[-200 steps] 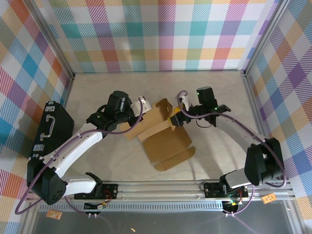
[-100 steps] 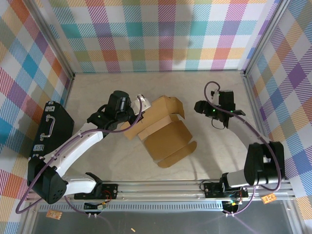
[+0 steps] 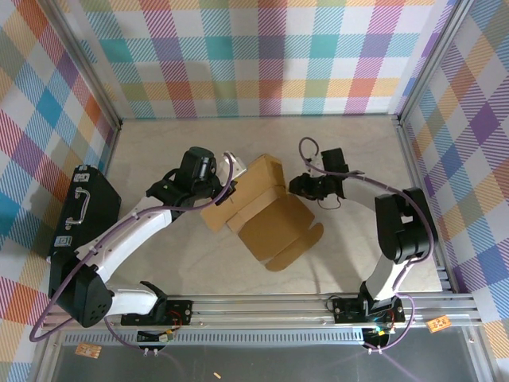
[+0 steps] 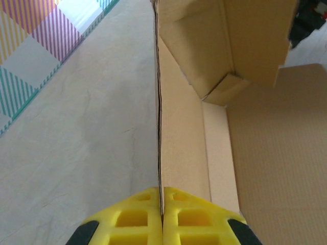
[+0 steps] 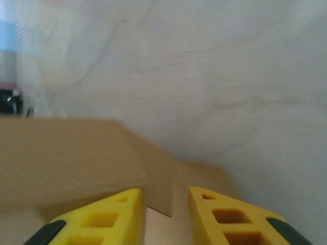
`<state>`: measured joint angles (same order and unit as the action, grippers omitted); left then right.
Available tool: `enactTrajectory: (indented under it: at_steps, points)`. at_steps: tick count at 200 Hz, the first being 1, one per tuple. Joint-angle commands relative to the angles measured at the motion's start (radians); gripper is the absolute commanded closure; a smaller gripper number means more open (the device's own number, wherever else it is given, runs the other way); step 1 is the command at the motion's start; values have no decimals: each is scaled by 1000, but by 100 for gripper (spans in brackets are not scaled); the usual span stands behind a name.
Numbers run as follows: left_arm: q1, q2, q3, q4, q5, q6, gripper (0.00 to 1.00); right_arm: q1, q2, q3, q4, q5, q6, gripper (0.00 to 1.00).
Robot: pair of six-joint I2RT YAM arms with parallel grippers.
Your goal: Fold the paper box
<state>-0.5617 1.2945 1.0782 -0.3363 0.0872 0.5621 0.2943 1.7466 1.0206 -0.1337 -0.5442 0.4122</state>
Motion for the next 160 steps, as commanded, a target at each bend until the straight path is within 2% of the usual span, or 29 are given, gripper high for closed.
enactTrajectory:
  at_steps: [1,58,77,96,116,125,135,146,160]
  points:
    - [5,1,32,16,2,-31,100,34,28,33,7,-98,-62,73]
    - [5,-1,25,36,-29,-56,100,49,25,76,-62,-131,-109,72]
    - [4,-9,30,30,-80,-101,100,49,-67,51,-68,-24,-119,61]
    - [3,-6,60,-11,-155,-188,100,48,-191,5,-71,155,-109,42]
    - [3,-2,106,-79,-195,-277,100,48,-325,-74,-16,261,-119,33]
    - [4,-6,119,-105,-197,-303,100,47,-388,-135,48,261,-134,31]
    - [3,-17,116,-124,-146,-276,100,49,-452,-205,138,239,-159,29]
    - [4,-46,96,-131,-68,-219,100,49,-513,-277,242,177,-209,27]
    - [4,-66,89,-129,-55,-218,99,52,-570,-324,333,96,-288,25]
